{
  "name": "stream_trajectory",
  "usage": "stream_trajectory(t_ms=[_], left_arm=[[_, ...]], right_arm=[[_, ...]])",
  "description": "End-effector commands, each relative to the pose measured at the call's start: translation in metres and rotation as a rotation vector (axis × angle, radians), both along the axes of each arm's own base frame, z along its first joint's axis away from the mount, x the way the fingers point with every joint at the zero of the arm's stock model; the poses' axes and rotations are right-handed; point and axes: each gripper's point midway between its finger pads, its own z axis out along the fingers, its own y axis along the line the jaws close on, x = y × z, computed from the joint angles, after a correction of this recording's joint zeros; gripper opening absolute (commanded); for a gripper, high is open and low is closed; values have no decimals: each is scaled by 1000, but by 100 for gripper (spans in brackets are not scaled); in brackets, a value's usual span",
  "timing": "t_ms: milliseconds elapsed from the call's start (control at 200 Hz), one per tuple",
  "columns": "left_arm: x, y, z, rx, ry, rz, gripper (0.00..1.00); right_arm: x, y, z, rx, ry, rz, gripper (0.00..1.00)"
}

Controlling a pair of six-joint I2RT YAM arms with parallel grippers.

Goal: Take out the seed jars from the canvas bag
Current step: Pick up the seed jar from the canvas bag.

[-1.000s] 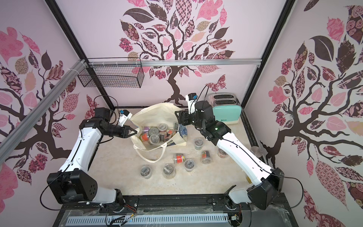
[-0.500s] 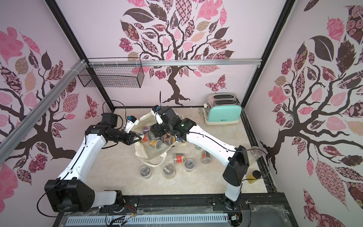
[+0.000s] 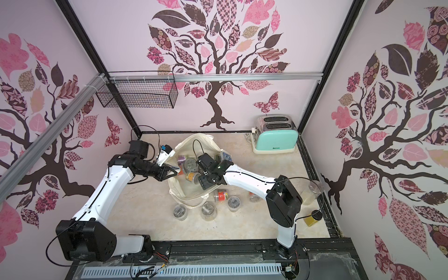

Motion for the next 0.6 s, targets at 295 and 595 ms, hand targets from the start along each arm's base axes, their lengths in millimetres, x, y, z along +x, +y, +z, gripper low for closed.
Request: stream_trajectory(t_ms=[295, 595], left_arm=[[-16, -4, -17, -7, 95, -39, 0], [-17, -7, -10, -31, 85, -40, 0]], right_arm=[[7, 60, 41, 263, -124, 240, 100], [34, 72, 6, 237, -55, 152, 98]])
